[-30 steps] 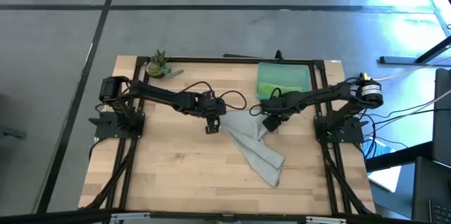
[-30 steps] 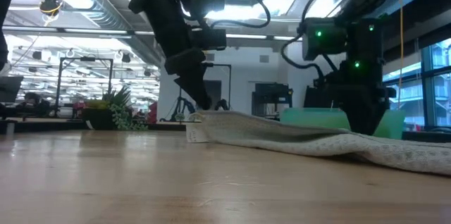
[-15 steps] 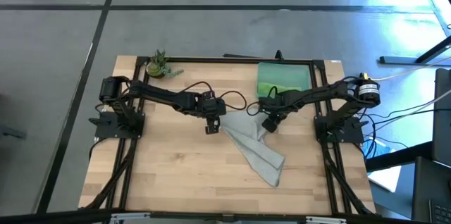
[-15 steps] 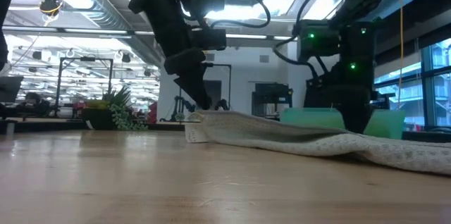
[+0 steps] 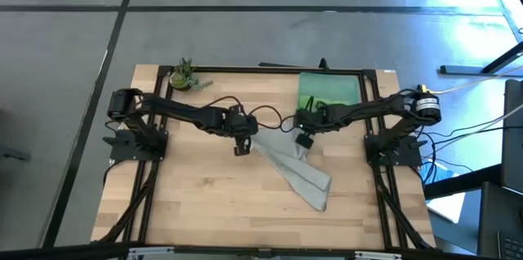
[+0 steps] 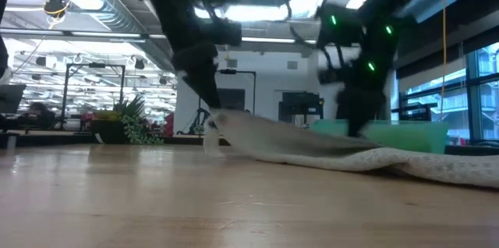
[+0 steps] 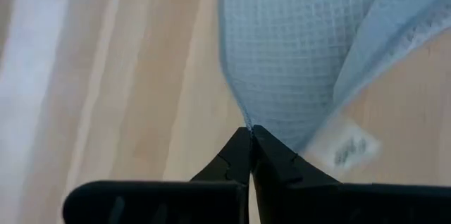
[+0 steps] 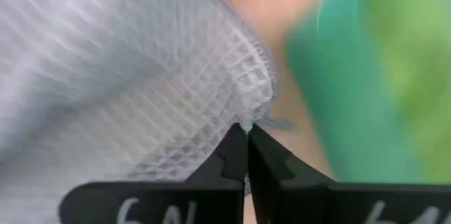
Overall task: Roll microfiber towels into tight, uniform cylinder then place into a basket
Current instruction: Fold the gray kitchen towel
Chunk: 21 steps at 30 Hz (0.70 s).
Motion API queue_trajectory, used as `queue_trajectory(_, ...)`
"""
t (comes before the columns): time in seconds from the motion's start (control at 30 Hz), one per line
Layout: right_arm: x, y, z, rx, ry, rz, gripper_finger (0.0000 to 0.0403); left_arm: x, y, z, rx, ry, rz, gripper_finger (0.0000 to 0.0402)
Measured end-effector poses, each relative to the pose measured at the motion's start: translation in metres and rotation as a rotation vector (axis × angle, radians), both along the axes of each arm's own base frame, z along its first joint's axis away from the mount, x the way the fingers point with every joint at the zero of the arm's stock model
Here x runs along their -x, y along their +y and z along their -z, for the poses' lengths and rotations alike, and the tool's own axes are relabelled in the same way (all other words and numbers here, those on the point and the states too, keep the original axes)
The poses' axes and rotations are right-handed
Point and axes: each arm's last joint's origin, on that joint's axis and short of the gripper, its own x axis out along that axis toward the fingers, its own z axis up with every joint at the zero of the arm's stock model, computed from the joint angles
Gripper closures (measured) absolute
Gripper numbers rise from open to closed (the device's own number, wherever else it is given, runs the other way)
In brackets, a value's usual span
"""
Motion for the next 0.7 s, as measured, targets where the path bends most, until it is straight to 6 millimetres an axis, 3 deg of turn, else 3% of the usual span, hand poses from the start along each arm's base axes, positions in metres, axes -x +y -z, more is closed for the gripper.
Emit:
queue_trajectory(0.2,-0.018,0.003,-0.055,0.11,-0.132,-0.124,0.04,0.024,-0.003,-0.042,-0.089,-0.086,-0.074,0.0401)
queue_trajectory(0.43,-0.028,-0.001,-0.13,0.31,-0.236,-0.181,0.0401,0.072,0.0,-0.103,-0.146,-0.244,-0.141,0.0401)
queue_trajectory(0.7,-0.034,-0.01,-0.184,0.472,-0.292,-0.215,0.0401,0.127,0.009,-0.153,-0.259,-0.452,-0.279,0.0401)
